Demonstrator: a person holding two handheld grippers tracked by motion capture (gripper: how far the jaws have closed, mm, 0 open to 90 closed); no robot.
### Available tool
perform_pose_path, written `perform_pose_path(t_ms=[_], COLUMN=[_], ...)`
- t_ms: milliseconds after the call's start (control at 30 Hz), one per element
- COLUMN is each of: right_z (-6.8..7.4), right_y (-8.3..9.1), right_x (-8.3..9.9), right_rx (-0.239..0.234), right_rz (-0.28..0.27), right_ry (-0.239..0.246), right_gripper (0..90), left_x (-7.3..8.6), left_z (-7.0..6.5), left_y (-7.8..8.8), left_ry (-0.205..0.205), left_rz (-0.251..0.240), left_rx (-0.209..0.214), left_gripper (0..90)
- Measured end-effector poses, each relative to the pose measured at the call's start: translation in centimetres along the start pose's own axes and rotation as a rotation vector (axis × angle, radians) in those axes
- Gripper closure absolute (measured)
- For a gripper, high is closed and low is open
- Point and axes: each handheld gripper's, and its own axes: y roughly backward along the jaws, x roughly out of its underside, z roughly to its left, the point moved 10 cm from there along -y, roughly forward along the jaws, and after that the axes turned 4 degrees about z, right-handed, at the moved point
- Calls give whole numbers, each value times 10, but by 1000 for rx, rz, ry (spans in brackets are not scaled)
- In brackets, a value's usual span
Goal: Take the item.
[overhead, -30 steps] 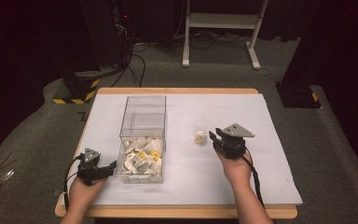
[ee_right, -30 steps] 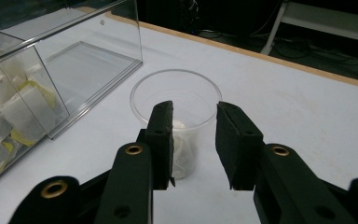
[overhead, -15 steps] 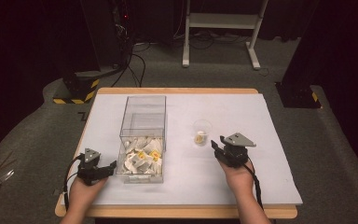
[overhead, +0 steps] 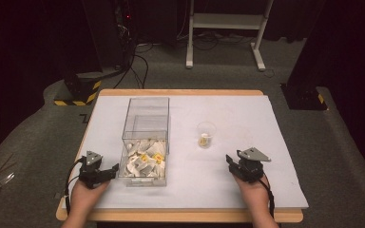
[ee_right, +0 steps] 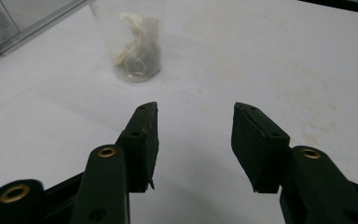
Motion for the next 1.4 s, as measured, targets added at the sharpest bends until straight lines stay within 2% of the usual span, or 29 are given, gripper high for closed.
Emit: perform_pose_path(t_ms=[233,333,533,767,967,1267,1400], right_z=[-17,-21,-22,-21,-22,-22,-22], right_y=[4,6,1,-1,-2,-2,-2], right_x=[20,29,47,48,49,49,49], right_rx=[29,35,37,57,57,49,41], right_rz=[36,55,112,114,129,130,130], right_ry=[-2,-20,-34,-19,-35,-43,-45], right_gripper=[509,507,506,487,474,477,475], left_x=[0,0,0,0,-1,-6,-9], left_z=[0,0,0,-1,-2,-5,-5], left_y=[0,0,0,1,5,20,28], left_ry=[1,1,5,5,0,-2,-22], left_rz=[1,1,-1,1,-9,-30,-44], left_rx=[0,0,2,12,11,49,50], left_gripper=[235,235,237,250,260,270,273])
